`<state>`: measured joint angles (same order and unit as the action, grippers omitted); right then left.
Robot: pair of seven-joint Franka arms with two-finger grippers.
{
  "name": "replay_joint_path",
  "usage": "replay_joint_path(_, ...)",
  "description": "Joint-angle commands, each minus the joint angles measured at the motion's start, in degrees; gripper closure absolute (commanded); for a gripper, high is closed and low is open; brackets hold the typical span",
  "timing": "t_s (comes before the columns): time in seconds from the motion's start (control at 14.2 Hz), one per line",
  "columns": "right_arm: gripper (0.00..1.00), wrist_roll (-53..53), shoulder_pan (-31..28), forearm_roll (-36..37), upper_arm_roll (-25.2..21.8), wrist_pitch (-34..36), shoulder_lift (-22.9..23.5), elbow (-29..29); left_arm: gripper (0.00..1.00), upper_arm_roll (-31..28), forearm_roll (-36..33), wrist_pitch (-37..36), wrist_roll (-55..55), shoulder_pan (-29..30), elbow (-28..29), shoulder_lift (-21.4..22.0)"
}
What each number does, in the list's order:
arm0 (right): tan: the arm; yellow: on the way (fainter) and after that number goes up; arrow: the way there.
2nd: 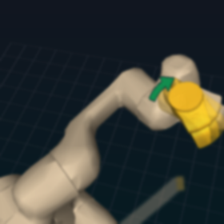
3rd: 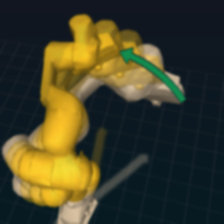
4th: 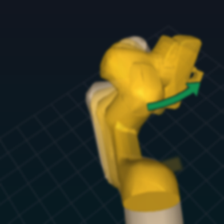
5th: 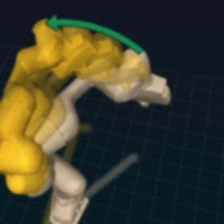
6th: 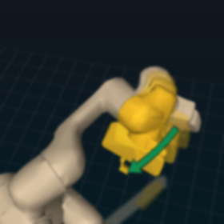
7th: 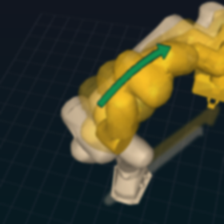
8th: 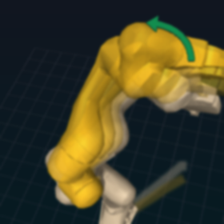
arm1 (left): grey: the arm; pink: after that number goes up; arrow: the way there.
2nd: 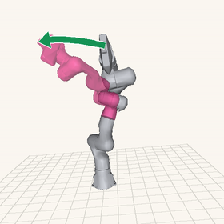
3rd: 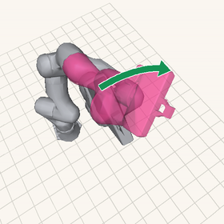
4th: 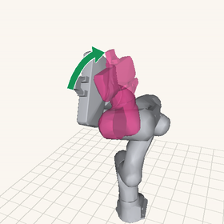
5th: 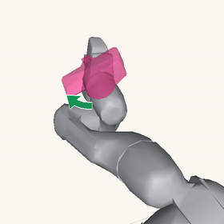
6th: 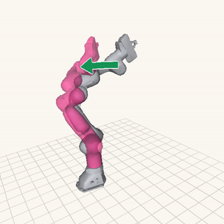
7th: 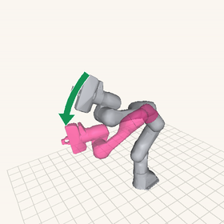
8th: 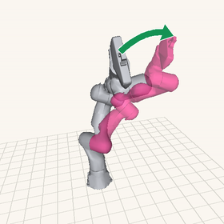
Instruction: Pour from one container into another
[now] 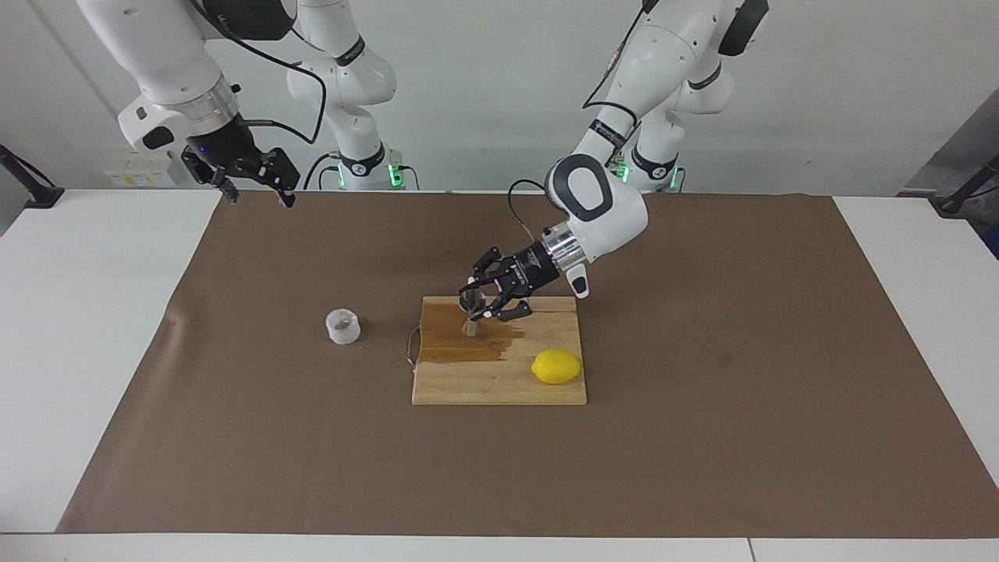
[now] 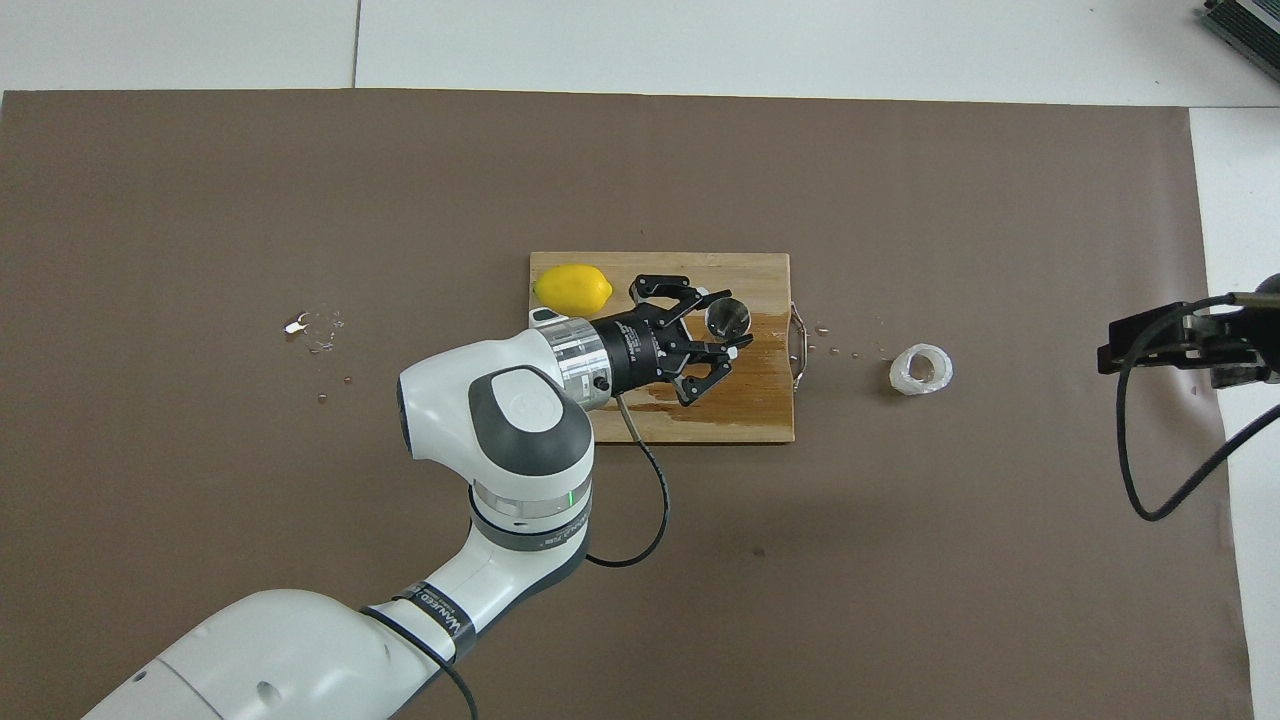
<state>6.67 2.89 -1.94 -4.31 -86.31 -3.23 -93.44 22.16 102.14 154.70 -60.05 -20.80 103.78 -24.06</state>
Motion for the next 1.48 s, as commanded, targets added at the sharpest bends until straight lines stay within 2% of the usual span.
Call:
replay_joint_path(0.0,0.0,-0.95,-0.87,-1.23,0.27,0.96,0.07,0.62,1.0,-0.98,-0.97,1.48,2.99,-1.26,-1.65,-1.33)
replay_joint_path(0.28,0.0,-1.13,-0.87,-1.14,0.27,0.96,0.07,0.71,1.0,-1.16,-0.97,1.57,4.06,-1.34,-1.12,-1.69)
replay_joint_path(0.42,0.0,-4.18,-1.39,-1.14,0.18,1.75,-1.33,-0.86,1.0,-1.16,-1.67,1.57,5.37,-1.34,-0.07,-1.69)
replay_joint_path(0.57,0.0,-14.95,-2.88,-1.4,0.09,1.14,-2.48,-2.97,1.0,-1.16,-1.85,1.57,5.64,-1.34,0.11,-1.69)
replay_joint_path(0.71,0.0,-31.98,-4.91,-1.66,0.09,0.09,-2.66,-4.2,0.99,-1.16,-1.85,1.57,5.64,-1.34,0.11,-1.69)
replay_joint_path(0.85,0.0,-48.51,-8.41,-1.67,0.09,-4.64,-4.58,-8.84,0.91,-1.16,-1.94,1.57,5.9,-1.34,0.2,-1.69)
replay_joint_path(0.92,0.0,-57.9,-9.39,-1.75,0.09,-9.71,-5.81,-12.44,0.71,-1.16,-1.94,1.57,6.51,-1.34,0.2,-1.69)
replay_joint_path(0.99,0.0,-66.09,-10.09,-1.75,0.09,-14.54,-6.69,-15.43,0.56,-1.16,-1.94,1.57,7.57,-1.34,0.2,-1.69)
replay_joint_path(1.06,0.0,-70.87,-10.27,-1.75,0.09,-17.12,-7.57,-18.24,0.43,-1.16,-2.11,1.57,8.79,-1.34,0.29,-1.69)
replay_joint_path(1.13,0.0,-73.26,-10.71,-1.84,0.09,-18.45,-8.19,-20.71,0.24,-1.07,-2.81,1.57,10.02,-1.34,0.29,-1.69)
replay_joint_path(1.2,0.0,-75.46,-11.76,-2.62,0.09,-19.16,-8.2,-22.21,0.02,-1.07,-3.17,1.48,10.56,-1.26,0.29,-1.69)
replay_joint_path(1.41,0.0,-90.98,-13.69,-12.8,0.0,-24.41,-6.1,-27.65,0.0,-0.98,-3.79,1.31,10.65,-1.26,0.29,-1.69)
